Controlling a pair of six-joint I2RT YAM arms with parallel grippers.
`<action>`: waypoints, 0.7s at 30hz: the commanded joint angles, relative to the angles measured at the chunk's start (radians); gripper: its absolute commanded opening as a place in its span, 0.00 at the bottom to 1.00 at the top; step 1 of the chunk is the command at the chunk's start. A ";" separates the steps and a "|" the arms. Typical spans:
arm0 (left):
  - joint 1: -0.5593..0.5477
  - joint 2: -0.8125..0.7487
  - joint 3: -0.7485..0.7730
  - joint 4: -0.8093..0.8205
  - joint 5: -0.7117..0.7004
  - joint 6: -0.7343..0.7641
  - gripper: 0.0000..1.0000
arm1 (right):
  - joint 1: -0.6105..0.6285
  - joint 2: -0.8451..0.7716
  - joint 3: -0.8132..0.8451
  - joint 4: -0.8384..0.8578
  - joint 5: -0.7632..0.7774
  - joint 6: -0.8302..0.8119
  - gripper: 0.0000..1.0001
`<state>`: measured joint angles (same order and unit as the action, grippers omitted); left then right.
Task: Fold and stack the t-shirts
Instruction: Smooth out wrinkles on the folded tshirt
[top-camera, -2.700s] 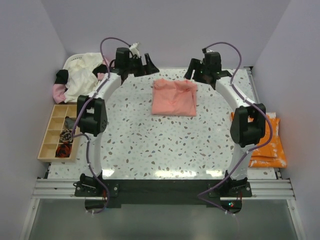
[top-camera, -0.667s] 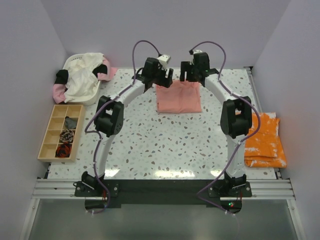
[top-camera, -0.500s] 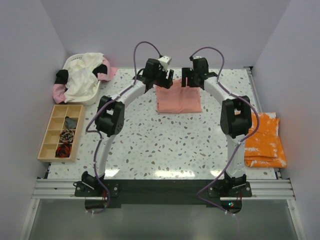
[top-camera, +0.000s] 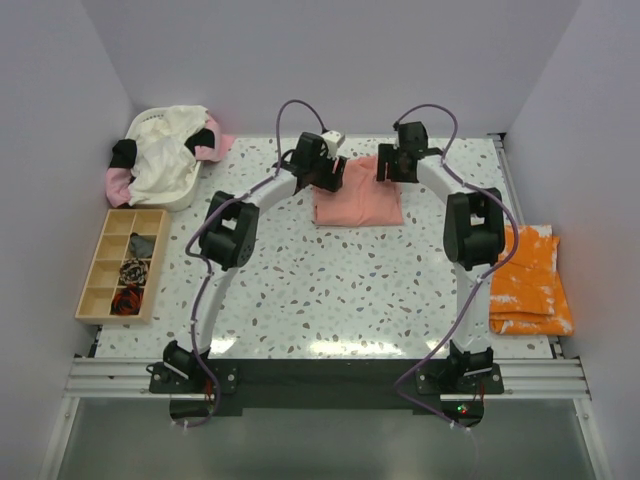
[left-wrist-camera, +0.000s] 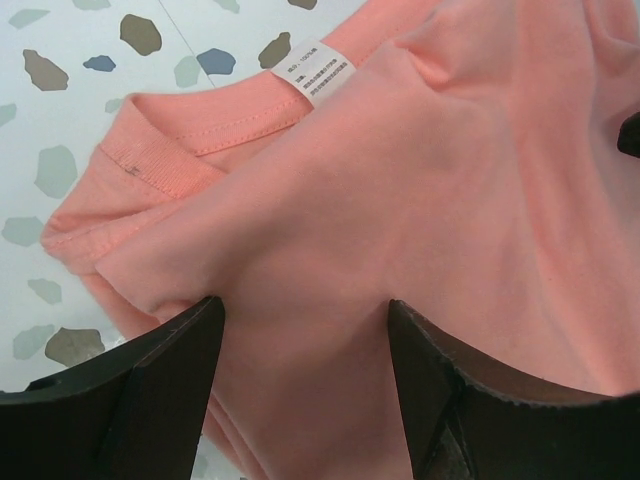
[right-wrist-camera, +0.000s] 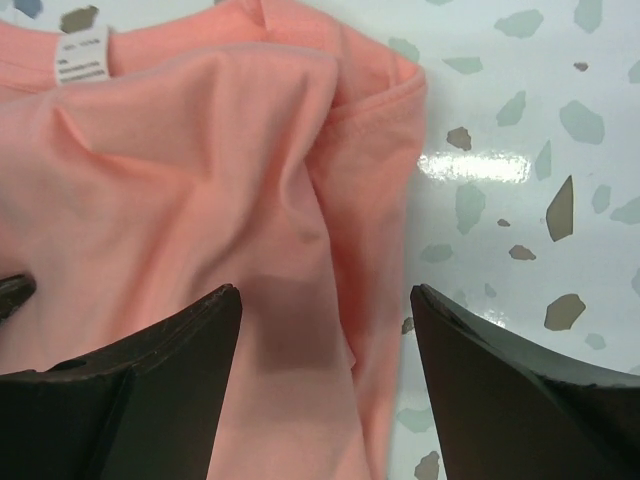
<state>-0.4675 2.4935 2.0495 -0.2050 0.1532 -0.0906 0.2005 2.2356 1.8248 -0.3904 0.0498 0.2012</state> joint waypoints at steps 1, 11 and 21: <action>-0.003 0.016 0.035 0.021 -0.023 0.029 0.70 | -0.021 0.032 0.025 0.004 -0.048 0.026 0.71; 0.007 0.035 0.032 -0.020 -0.070 0.072 0.10 | -0.073 0.010 -0.064 0.058 -0.145 0.066 0.02; 0.052 -0.022 -0.071 -0.002 -0.144 0.116 0.00 | -0.088 -0.080 -0.179 0.097 -0.074 0.064 0.05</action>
<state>-0.4599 2.5015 2.0262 -0.1673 0.1188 -0.0414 0.1326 2.2368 1.6905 -0.2913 -0.1036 0.2729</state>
